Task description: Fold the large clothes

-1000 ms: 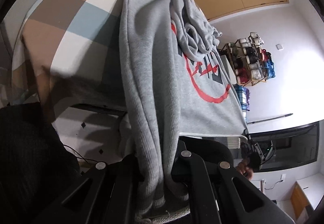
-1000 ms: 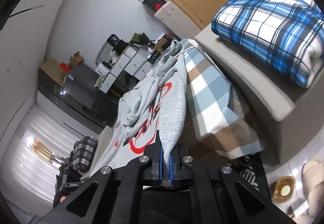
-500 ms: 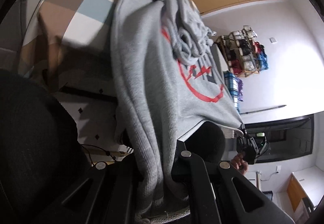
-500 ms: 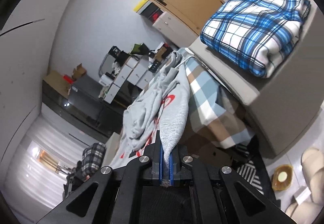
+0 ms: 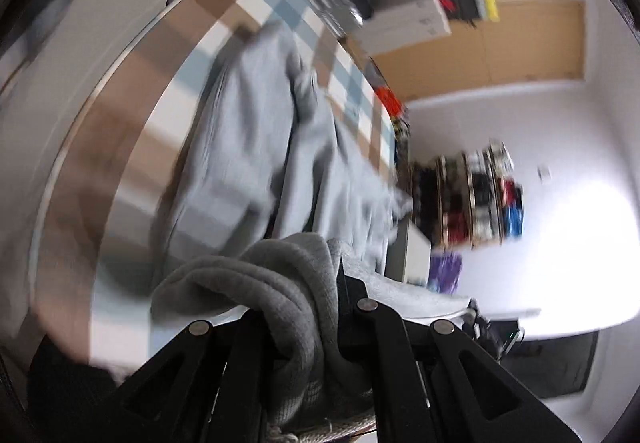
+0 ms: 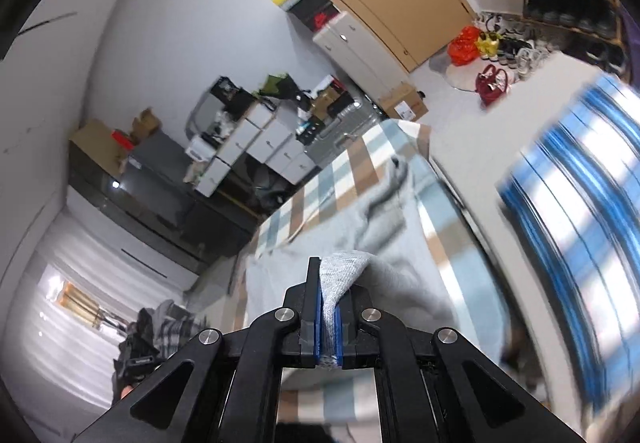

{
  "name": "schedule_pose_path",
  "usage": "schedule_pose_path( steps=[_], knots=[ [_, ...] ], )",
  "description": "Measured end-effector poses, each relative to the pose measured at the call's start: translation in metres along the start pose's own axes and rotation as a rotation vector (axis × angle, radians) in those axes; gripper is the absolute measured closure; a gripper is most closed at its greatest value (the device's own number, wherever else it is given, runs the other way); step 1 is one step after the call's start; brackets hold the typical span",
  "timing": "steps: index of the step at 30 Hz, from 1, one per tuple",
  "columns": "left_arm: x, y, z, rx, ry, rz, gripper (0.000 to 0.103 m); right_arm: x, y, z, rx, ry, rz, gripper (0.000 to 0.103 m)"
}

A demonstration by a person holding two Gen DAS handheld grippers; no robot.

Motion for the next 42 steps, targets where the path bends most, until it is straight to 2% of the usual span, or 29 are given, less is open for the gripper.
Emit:
schedule_pose_path(
  steps=[6,8,10,12,15,16,17,18,19,21,22,24,25,26,27,29,31,32,34,36,39,40,42],
  knots=[
    [-0.052,-0.017,-0.076,0.087,0.023,-0.061,0.102,-0.127,-0.033,-0.089,-0.024,0.111,0.232,0.099],
    [-0.07,-0.023,-0.1,0.065,0.026,-0.117,0.102,-0.164,-0.055,-0.103,-0.037,0.152,0.319,0.099],
    [-0.082,-0.022,-0.112,0.075,0.047,-0.13,0.102,-0.196,-0.082,-0.111,-0.055,0.186,0.374,0.099],
    [-0.095,-0.021,-0.125,0.084,0.053,-0.146,0.102,-0.216,-0.107,-0.117,-0.068,0.207,0.408,0.099],
    [-0.112,-0.007,-0.141,0.114,0.11,-0.134,0.101,-0.241,-0.147,-0.121,-0.145,0.197,0.374,0.099],
    [-0.115,-0.003,-0.141,0.119,0.138,-0.146,0.098,-0.247,-0.157,-0.119,-0.142,0.199,0.372,0.099],
    [-0.125,0.008,-0.142,0.12,0.185,-0.177,0.09,-0.251,-0.16,-0.119,-0.138,0.204,0.367,0.098],
    [-0.127,0.01,-0.145,0.118,0.198,-0.189,0.08,-0.257,-0.164,-0.116,-0.136,0.221,0.348,0.096],
    [-0.127,0.019,-0.145,0.113,0.188,-0.206,0.076,-0.264,-0.169,-0.109,-0.146,0.249,0.322,0.093],
    [-0.116,0.02,-0.144,0.089,0.172,-0.199,0.067,-0.262,-0.167,-0.106,-0.159,0.256,0.324,0.063],
    [-0.105,0.017,-0.144,0.077,0.148,-0.185,0.066,-0.257,-0.162,-0.109,-0.141,0.232,0.312,0.055],
    [-0.083,0.011,-0.142,0.055,0.1,-0.197,0.06,-0.234,-0.144,-0.127,-0.072,0.128,0.322,0.022],
    [-0.076,0.009,-0.143,0.05,0.088,-0.218,0.052,-0.216,-0.13,-0.138,-0.043,0.05,0.305,0.014],
    [-0.06,0.007,-0.139,0.039,0.048,-0.247,0.031,-0.206,-0.121,-0.142,-0.037,0.018,0.286,0.005],
    [-0.054,0.005,-0.14,0.034,0.023,-0.261,0.023,-0.195,-0.108,-0.143,-0.025,-0.006,0.255,0.005],
    [-0.039,-0.001,-0.13,-0.015,-0.001,-0.283,0.023,-0.181,-0.077,-0.135,0.038,0.011,0.214,0.005],
    [-0.029,-0.004,-0.123,-0.029,-0.026,-0.29,0.023,-0.176,-0.044,-0.11,0.136,0.071,0.181,0.003],
    [-0.02,-0.003,-0.11,-0.043,-0.053,-0.318,0.023,-0.174,-0.032,-0.095,0.179,0.107,0.183,0.002],
    [-0.021,-0.007,-0.092,-0.097,-0.036,-0.333,0.023,-0.171,-0.008,-0.054,0.251,0.185,0.158,0.002],
    [-0.03,-0.013,-0.048,-0.183,0.029,-0.304,0.023,-0.178,0.008,-0.01,0.293,0.259,0.136,0.002],
    [-0.049,-0.01,0.015,-0.253,0.089,-0.33,0.023,-0.178,0.019,0.054,0.296,0.33,0.057,0.002],
    [-0.055,-0.007,0.033,-0.267,0.101,-0.315,0.023,-0.176,0.02,0.081,0.263,0.346,0.007,0.002],
    [-0.064,0.001,0.063,-0.26,0.106,-0.284,0.023,-0.172,0.014,0.112,0.18,0.339,-0.063,0.002]
  ],
)
Point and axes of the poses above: each gripper's, at about its wrist camera, not at the fingertips, and x roughly against the way its jaws point, y to its left, z to its underside, the point moved 8 cm from there along -x, roughly the way its jaws point, and after that the axes turned 12 degrees about -z, right-handed, at the moved point
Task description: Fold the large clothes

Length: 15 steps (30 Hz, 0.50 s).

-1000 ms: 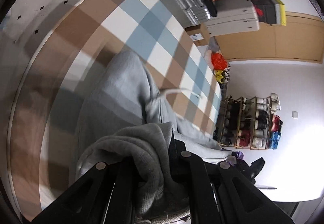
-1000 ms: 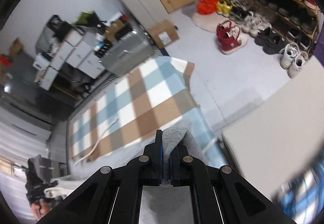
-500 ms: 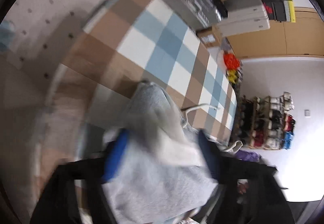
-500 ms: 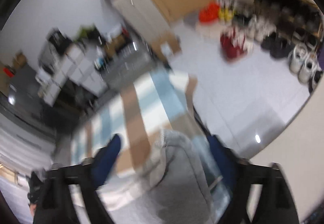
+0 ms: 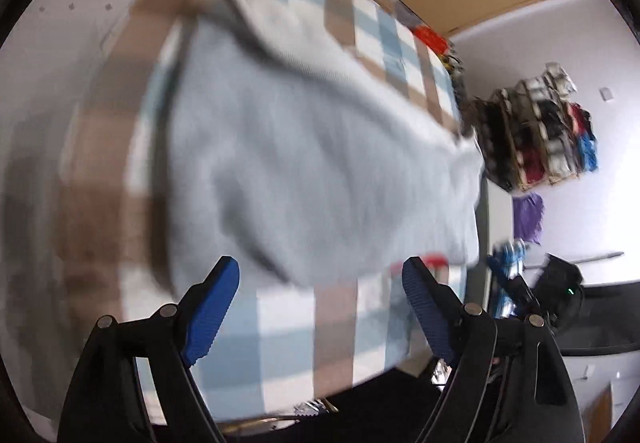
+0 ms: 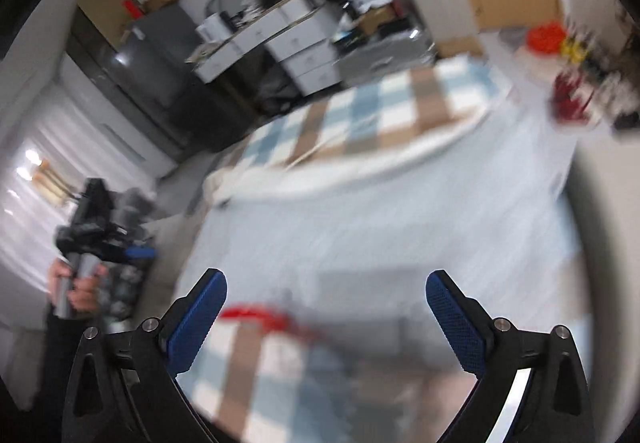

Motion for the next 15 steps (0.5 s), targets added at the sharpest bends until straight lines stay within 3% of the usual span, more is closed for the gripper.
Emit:
schedule_pose_path(
  steps=[4,7,10,12,15],
  knots=[
    [-0.032,0.011,0.039,0.071,0.009,0.058,0.023,-0.002,-0.025,0.039,-0.239,-0.112,-0.153,0.001],
    [-0.048,0.025,0.042,0.144,0.022,0.08,0.023,0.001,-0.062,0.049,-0.444,-0.196,-0.208,0.001],
    [-0.047,0.043,0.032,0.242,-0.051,0.117,0.023,0.012,-0.086,0.044,-0.543,-0.267,-0.215,0.0],
    [-0.045,0.047,0.025,0.263,-0.088,0.138,0.023,0.019,-0.096,0.038,-0.562,-0.297,-0.145,0.0],
    [-0.054,0.05,0.016,0.313,-0.078,0.191,0.023,0.016,-0.112,0.029,-0.596,-0.288,-0.063,0.0]
  ],
)
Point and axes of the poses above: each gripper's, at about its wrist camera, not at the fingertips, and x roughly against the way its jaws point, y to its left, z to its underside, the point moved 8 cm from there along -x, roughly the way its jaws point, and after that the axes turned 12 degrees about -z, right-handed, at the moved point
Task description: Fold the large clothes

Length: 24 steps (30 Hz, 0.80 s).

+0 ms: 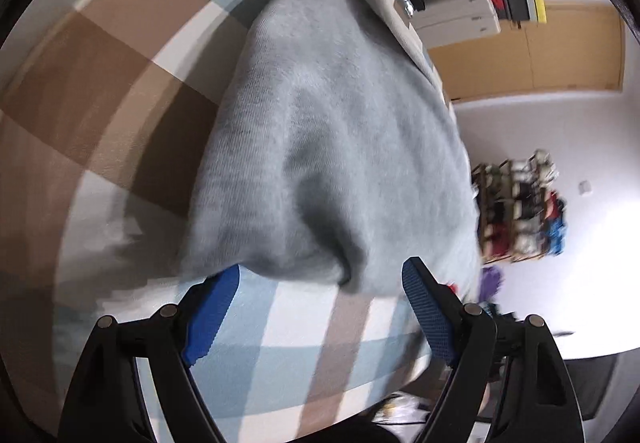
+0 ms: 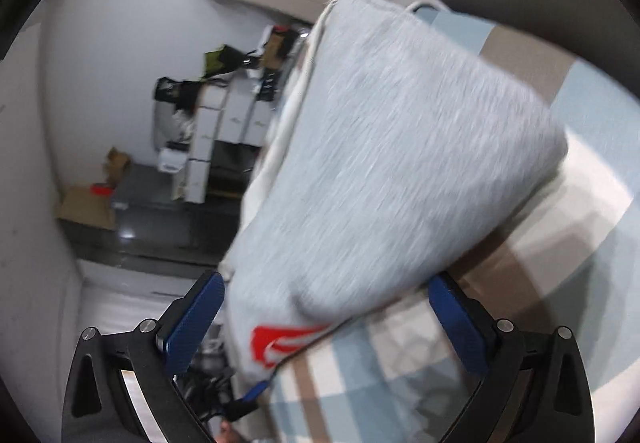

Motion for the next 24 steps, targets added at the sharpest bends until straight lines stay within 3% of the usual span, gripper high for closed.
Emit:
schedule_pose_path(
  steps=[5,10,11,13,14,15,17,24],
  knots=[
    [0.009,-0.001,-0.016,-0.034,-0.069,-0.014,0.023,-0.017,-0.005,-0.028,0.064,-0.058,0.115,0.0],
    [0.011,-0.005,-0.023,-0.088,-0.163,-0.062,0.023,-0.03,0.003,-0.033,0.13,-0.133,0.11,0.0],
    [0.008,-0.006,-0.023,-0.093,-0.175,-0.076,0.023,-0.032,0.003,-0.032,0.153,-0.136,0.113,0.005],
    [0.006,-0.009,-0.022,-0.094,-0.19,-0.093,0.024,-0.029,0.001,-0.034,0.187,-0.148,0.155,0.032],
    [0.005,-0.009,-0.022,-0.093,-0.2,-0.109,0.035,-0.024,-0.003,-0.036,0.184,-0.158,0.163,0.06],
    [0.004,-0.006,-0.024,-0.095,-0.213,-0.144,0.052,-0.021,-0.005,-0.04,0.171,-0.173,0.16,0.08],
    [0.001,0.003,-0.028,-0.09,-0.225,-0.18,0.068,-0.014,-0.006,-0.043,0.151,-0.187,0.113,0.084],
    [0.006,0.005,-0.025,-0.094,-0.264,-0.218,0.08,0.0,0.026,-0.034,0.353,-0.228,0.212,0.089]
  ],
)
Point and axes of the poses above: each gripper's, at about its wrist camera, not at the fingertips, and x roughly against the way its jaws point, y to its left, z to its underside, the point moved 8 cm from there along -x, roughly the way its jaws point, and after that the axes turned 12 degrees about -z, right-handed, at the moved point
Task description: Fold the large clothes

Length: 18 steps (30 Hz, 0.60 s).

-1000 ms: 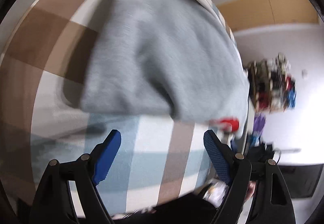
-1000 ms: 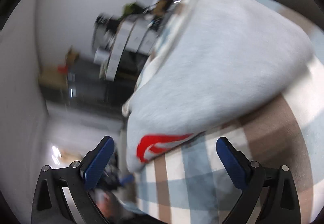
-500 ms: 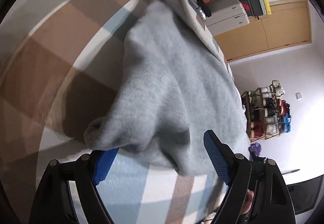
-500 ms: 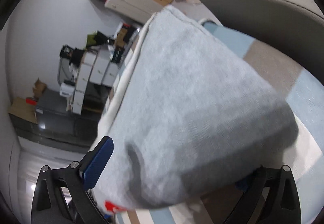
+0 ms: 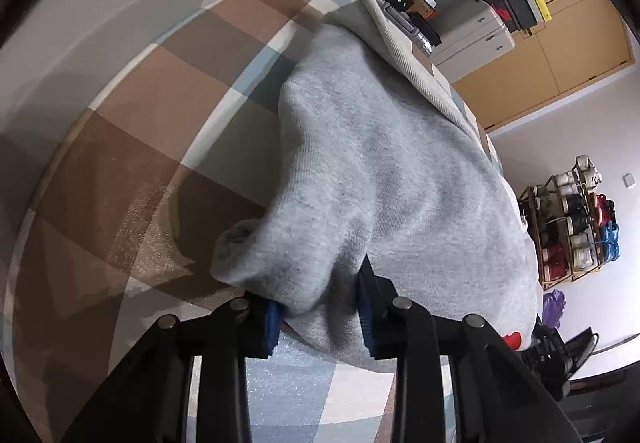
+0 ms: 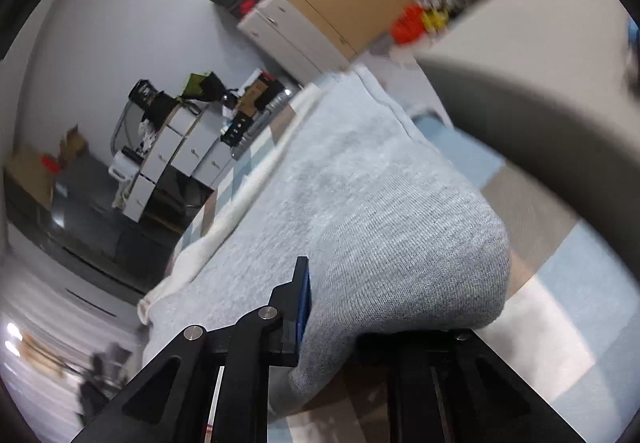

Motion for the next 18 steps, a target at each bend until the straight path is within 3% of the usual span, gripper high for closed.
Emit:
schedule_pose_path(
  steps=[4,9,13,16,17,18],
  knots=[
    [0.007,0.0,-0.002,-0.02,-0.032,-0.008,0.082,0.013,-0.006,0.006,-0.022,-0.003,0.048,0.097],
    [0.007,0.006,-0.006,-0.003,-0.011,0.001,0.078,0.008,-0.004,0.013,0.065,0.053,0.125,0.094],
    [0.022,0.011,-0.005,0.014,-0.03,0.001,0.078,0.028,0.006,0.01,0.087,0.03,0.194,0.091],
    [0.037,0.008,-0.001,-0.03,-0.081,-0.028,0.078,0.05,0.019,0.008,0.125,-0.029,0.245,0.086],
    [0.042,0.005,0.0,-0.048,-0.105,-0.035,0.077,0.054,0.029,0.007,0.163,-0.042,0.257,0.078],
    [0.047,0.003,-0.001,-0.063,-0.132,-0.042,0.075,0.059,0.041,0.003,0.211,-0.064,0.263,0.064]
  ],
)
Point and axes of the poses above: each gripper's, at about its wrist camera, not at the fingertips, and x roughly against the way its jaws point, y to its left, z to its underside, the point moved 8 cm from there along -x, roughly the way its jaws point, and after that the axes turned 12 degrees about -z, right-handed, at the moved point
